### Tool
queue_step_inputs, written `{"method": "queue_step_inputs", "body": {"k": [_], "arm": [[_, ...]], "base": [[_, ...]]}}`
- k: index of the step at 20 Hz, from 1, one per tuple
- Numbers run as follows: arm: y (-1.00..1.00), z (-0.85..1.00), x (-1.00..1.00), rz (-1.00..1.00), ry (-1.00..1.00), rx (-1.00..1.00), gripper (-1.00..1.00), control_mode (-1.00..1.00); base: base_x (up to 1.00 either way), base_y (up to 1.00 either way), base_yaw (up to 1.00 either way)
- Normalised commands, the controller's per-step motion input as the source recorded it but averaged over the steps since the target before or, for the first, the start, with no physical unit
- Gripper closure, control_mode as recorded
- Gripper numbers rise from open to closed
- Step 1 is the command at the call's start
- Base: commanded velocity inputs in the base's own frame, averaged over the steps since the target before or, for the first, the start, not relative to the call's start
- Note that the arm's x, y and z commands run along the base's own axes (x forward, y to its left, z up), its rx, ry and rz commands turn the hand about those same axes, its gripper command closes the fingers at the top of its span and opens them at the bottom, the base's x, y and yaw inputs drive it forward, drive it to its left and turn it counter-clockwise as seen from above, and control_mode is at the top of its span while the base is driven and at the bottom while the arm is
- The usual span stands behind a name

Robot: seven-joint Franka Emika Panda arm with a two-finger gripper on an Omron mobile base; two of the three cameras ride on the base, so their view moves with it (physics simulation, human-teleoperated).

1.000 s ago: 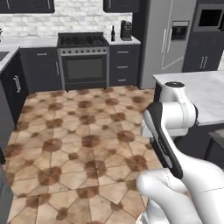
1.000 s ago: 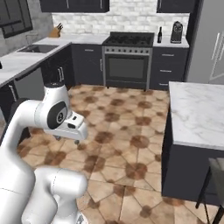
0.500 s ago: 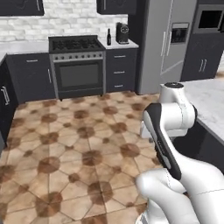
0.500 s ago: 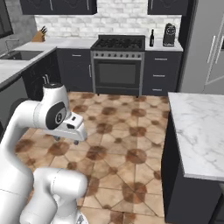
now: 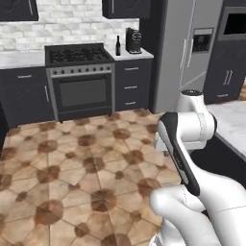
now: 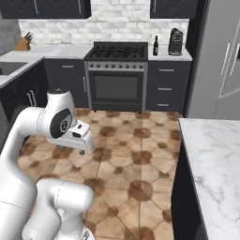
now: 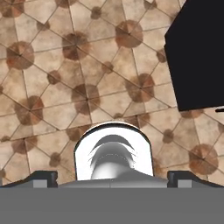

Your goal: There is a wine glass and glass cup on the dining counter. Place the wine bottle next to the wine glass and the juice bottle next to the glass cup.

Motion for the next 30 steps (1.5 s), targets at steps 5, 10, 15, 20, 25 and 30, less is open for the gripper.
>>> {"method": "queue_step_inputs", "body": {"k": [5, 10, 15, 20, 25, 30], "arm": [[0.0, 0.0, 0.0, 0.0, 0.0, 0.0, -1.0, 1.0], [0.0, 0.0, 0.0, 0.0, 0.0, 0.0, -1.0, 1.0], [0.0, 0.0, 0.0, 0.0, 0.0, 0.0, -1.0, 1.0], [0.0, 0.0, 0.0, 0.0, 0.0, 0.0, -1.0, 1.0], [0.0, 0.0, 0.0, 0.0, 0.0, 0.0, -1.0, 1.0], [0.0, 0.0, 0.0, 0.0, 0.0, 0.0, -1.0, 1.0]], "base": [[0.94, 0.18, -0.04], [0.94, 0.17, -0.02], [0.94, 0.17, -0.01], [0.94, 0.18, -0.01], [0.94, 0.12, 0.0], [0.94, 0.06, 0.0]]}}
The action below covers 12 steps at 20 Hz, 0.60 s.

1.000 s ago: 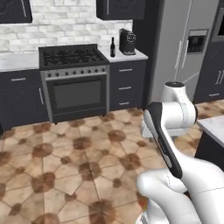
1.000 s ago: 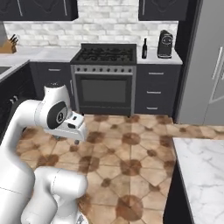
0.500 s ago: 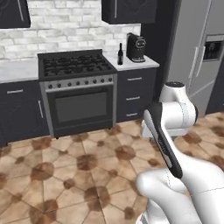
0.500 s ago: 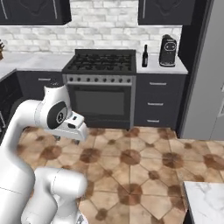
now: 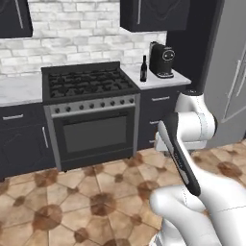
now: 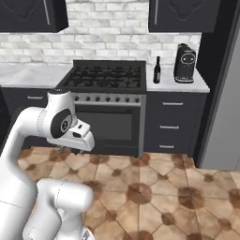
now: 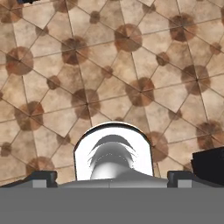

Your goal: There is a wine glass and glass cup on the dining counter. Place the wine bottle next to the wine glass and the juice bottle next to the glass cup.

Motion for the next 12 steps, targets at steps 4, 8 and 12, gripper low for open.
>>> {"method": "queue_step_inputs", "body": {"k": [4, 8, 12], "arm": [[0.0, 0.0, 0.0, 0.0, 0.0, 0.0, -1.0, 1.0], [0.0, 0.0, 0.0, 0.0, 0.0, 0.0, -1.0, 1.0], [0.0, 0.0, 0.0, 0.0, 0.0, 0.0, -1.0, 1.0]], "base": [[0.94, -0.08, 0.0], [0.94, -0.17, 0.0], [0.91, -0.27, 0.0]]}}
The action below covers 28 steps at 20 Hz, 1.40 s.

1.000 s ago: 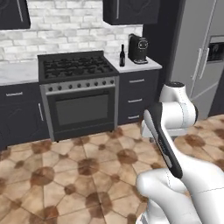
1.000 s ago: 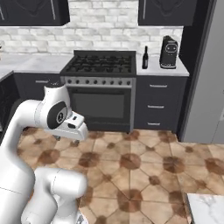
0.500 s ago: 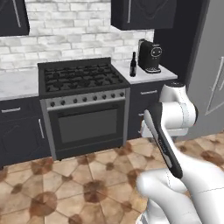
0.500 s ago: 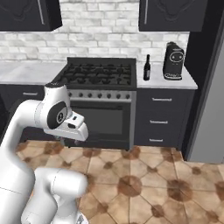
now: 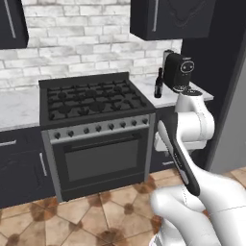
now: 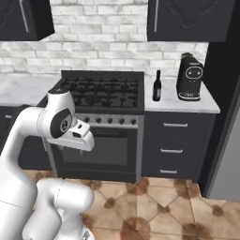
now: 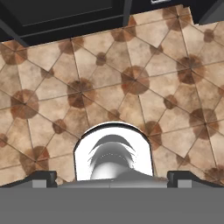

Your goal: There is a wine glass and glass cup on the dining counter. Place the wine bottle next to the wine glass and the juice bottle next to the glass cup.

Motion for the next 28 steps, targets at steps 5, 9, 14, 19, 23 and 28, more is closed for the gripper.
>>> {"method": "queue_step_inputs", "body": {"k": [5, 9, 14, 19, 23, 28], "arm": [[0.0, 0.0, 0.0, 0.0, 0.0, 0.0, -1.0, 1.0], [0.0, 0.0, 0.0, 0.0, 0.0, 0.0, -1.0, 1.0], [0.0, 0.0, 0.0, 0.0, 0.0, 0.0, -1.0, 1.0], [0.0, 0.0, 0.0, 0.0, 0.0, 0.0, -1.0, 1.0], [0.0, 0.0, 0.0, 0.0, 0.0, 0.0, -1.0, 1.0], [0.0, 0.0, 0.0, 0.0, 0.0, 0.0, -1.0, 1.0]], "base": [[0.84, -0.35, 0.0], [0.71, -0.43, 0.03], [0.68, -0.44, 0.03], [0.58, -0.46, 0.11], [0.5, -0.48, 0.12], [0.57, -0.44, 0.13]]}}
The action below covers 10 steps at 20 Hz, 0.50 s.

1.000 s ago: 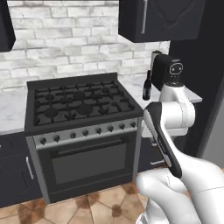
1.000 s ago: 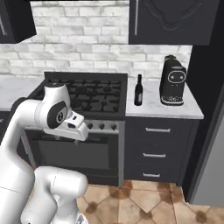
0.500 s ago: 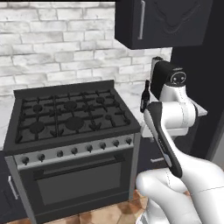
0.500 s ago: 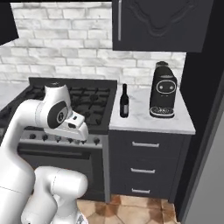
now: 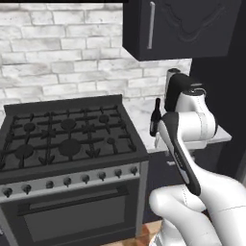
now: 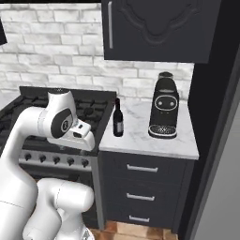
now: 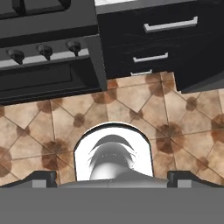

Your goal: There is a wine glass and glass cup on the dining counter. Place the wine bottle next to the wine glass and the juice bottle next to the glass cup.

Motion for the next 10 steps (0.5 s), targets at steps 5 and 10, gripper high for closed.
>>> {"method": "queue_step_inputs", "body": {"k": [5, 10], "arm": [[0.0, 0.0, 0.0, 0.0, 0.0, 0.0, -1.0, 1.0], [0.0, 0.0, 0.0, 0.0, 0.0, 0.0, -1.0, 1.0]], "base": [[0.58, -0.16, 0.09], [0.57, -0.12, 0.05]]}}
